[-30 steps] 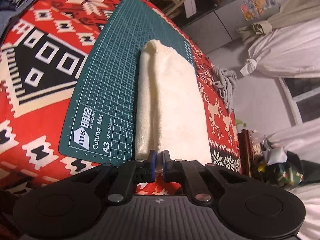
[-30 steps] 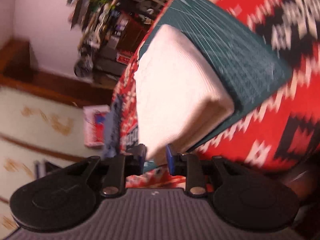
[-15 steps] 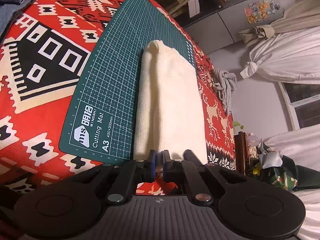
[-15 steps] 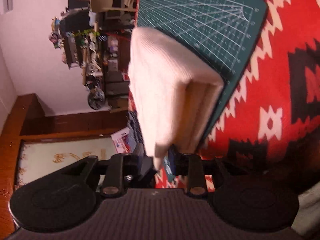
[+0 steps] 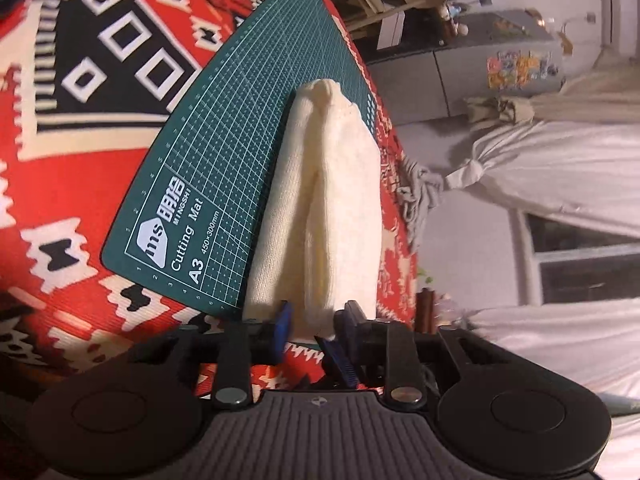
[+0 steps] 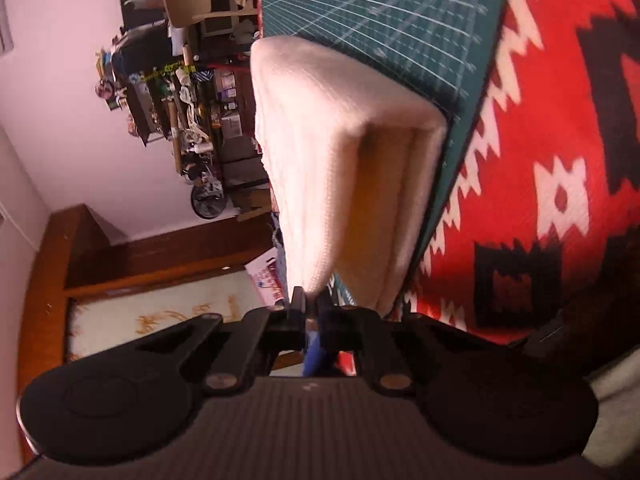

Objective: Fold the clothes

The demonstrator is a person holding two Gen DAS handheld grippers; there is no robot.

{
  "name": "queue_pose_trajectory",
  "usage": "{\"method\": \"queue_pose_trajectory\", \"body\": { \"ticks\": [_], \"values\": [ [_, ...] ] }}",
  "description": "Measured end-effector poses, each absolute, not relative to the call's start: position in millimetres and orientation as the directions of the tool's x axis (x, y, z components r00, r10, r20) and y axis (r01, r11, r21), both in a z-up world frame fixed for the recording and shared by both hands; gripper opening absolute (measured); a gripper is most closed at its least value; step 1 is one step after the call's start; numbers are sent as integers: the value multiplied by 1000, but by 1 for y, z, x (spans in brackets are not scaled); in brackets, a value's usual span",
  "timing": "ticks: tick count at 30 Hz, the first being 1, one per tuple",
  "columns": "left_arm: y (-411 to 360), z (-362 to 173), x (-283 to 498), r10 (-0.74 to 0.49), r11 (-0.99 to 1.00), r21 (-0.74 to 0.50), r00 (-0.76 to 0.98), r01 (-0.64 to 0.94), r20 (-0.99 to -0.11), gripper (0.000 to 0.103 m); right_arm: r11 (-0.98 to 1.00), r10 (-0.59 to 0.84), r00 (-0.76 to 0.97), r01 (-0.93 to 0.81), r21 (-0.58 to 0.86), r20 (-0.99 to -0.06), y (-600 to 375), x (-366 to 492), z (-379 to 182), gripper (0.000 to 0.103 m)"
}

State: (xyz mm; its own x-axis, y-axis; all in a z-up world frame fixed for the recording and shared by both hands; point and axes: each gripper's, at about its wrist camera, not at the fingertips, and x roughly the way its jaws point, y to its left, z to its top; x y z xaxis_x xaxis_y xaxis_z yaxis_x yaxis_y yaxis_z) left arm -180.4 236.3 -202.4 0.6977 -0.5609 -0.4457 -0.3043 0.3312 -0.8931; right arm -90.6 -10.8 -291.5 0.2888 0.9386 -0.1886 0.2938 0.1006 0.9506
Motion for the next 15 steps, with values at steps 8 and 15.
{"method": "queue_pose_trajectory", "body": {
  "ticks": [8,15],
  "values": [
    [235,-194,-182,-539,379,-873,694,-306,-477,8,140,929,296,267,953,-220,-3,-80,-294,10],
    [235,-197,-182,-536,387,-867,688,-314,-489,8,247,878,374,177,953,-298,-22,-78,-268,9]
  ]
}}
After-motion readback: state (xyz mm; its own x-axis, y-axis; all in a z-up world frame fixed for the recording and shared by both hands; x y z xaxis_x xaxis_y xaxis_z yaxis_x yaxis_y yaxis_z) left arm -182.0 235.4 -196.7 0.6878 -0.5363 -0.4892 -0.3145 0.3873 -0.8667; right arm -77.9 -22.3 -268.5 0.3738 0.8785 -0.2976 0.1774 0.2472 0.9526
